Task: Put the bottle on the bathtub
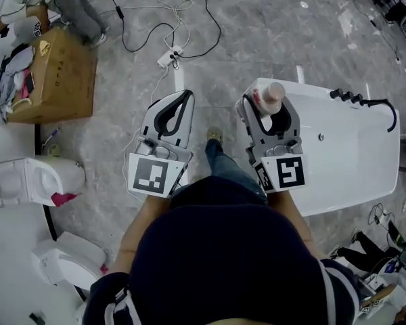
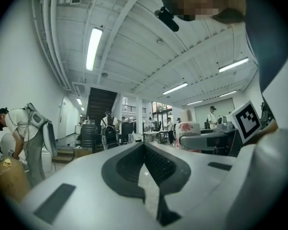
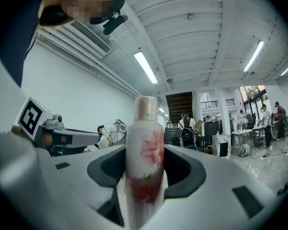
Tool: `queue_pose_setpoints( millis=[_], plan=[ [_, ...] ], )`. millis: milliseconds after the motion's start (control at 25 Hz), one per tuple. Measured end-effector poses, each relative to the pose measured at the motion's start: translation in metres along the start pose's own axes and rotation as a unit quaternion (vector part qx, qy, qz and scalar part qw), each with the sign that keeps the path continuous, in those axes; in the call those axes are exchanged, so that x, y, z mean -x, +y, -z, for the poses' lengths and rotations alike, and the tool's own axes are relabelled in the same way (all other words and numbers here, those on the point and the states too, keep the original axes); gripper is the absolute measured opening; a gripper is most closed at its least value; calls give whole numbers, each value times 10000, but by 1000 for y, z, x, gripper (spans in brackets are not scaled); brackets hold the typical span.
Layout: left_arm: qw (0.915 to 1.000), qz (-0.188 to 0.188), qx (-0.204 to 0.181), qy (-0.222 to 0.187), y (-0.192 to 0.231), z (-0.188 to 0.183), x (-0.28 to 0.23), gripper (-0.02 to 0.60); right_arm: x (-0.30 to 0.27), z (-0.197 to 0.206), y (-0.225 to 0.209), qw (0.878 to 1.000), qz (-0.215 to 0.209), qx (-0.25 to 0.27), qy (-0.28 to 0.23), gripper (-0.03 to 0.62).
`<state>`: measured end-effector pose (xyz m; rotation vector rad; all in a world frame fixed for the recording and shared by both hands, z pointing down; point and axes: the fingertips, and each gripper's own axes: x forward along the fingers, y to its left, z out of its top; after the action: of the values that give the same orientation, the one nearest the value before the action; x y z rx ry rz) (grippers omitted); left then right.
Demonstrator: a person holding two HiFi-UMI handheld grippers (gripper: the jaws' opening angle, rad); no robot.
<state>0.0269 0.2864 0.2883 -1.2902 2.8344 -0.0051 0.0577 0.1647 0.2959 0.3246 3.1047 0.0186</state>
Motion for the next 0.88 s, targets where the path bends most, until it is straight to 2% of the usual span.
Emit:
queue_pose_setpoints(
  millis=[240,400,520,720,880],
  plan=[
    [9999,130,-38,2,22,-3,-98,25,-63,9,-69,9998,20,8,191,236],
    [9991,423,-29,-11,25,1,-152,25,-85,16,-111,9994,222,-10,273,236],
    [9980,620,4,137,23,9,-184,25,-90,21,-137,9984,461,-24,326,236],
    [9918,1254,-11,244,4,20,-237,25,-84,29,-181,9936,1035,-95,443,236],
    [9780,2045,73,408,-23,31,-288,25,-71,43,-219,9819,1770,-265,619,236]
  ],
)
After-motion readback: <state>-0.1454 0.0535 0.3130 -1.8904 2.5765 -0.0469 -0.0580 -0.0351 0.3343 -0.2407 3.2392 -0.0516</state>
